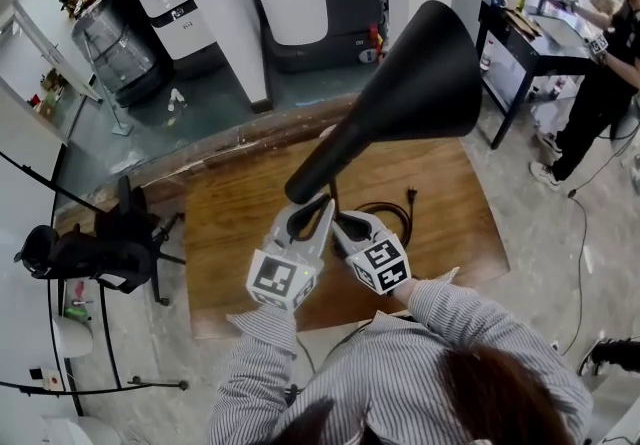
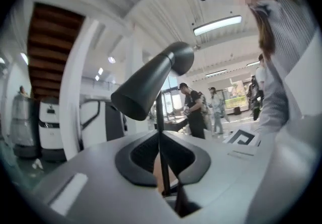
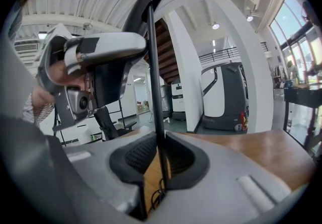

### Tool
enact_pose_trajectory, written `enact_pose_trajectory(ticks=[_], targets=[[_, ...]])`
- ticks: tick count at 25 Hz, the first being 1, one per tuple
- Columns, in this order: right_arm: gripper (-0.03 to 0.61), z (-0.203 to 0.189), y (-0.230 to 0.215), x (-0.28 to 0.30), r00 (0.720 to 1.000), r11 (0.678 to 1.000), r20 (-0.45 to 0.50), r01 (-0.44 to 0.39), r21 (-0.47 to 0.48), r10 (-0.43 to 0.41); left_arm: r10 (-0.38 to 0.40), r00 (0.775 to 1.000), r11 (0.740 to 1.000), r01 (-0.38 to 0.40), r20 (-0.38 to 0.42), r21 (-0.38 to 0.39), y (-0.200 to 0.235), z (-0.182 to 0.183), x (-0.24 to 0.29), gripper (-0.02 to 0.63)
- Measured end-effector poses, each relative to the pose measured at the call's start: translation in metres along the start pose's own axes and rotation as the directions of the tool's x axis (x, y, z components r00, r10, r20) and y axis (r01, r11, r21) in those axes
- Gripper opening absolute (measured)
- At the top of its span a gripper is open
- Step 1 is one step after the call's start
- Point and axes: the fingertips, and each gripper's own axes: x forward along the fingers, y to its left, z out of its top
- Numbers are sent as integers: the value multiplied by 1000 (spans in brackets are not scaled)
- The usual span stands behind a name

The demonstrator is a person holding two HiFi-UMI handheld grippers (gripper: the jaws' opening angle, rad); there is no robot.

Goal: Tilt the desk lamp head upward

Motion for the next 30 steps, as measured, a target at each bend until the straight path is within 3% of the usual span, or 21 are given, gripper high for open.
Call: enact_pose_trajectory(ticks=[2, 7, 15, 21, 26, 29, 30], targets=[[52, 0, 1, 0, 1000, 1000, -3, -9, -9, 9, 50, 998, 998, -50, 32, 28, -5, -2, -1, -11], [52, 2, -2, -3, 999, 999, -8, -39, -37, 39, 51, 998, 998, -51, -22, -27, -9, -18, -1, -3], [52, 4, 1, -9, 998, 997, -16, -63, -51, 62, 94, 995, 987, -98, -40, -127, -19, -28, -12, -4], [53, 26, -1, -30, 995, 992, 58, -80, -95, 86, 139, 989, 965, -145, -44, -221, -11, -34, -20, 44], [52, 37, 3, -60, 991, 994, 106, -68, -83, 77, 150, 988, 938, -152, -30, -313, -28, -40, -19, 39], [46, 45, 11, -78, 988, 995, 134, -64, -82, 75, 170, 983, 922, -183, -67, -340, -37, -53, -21, 3], [16, 47, 12, -84, 988, 995, 140, -61, -83, 72, 176, 981, 919, -195, -86, -341, -40, -58, -21, 3]])
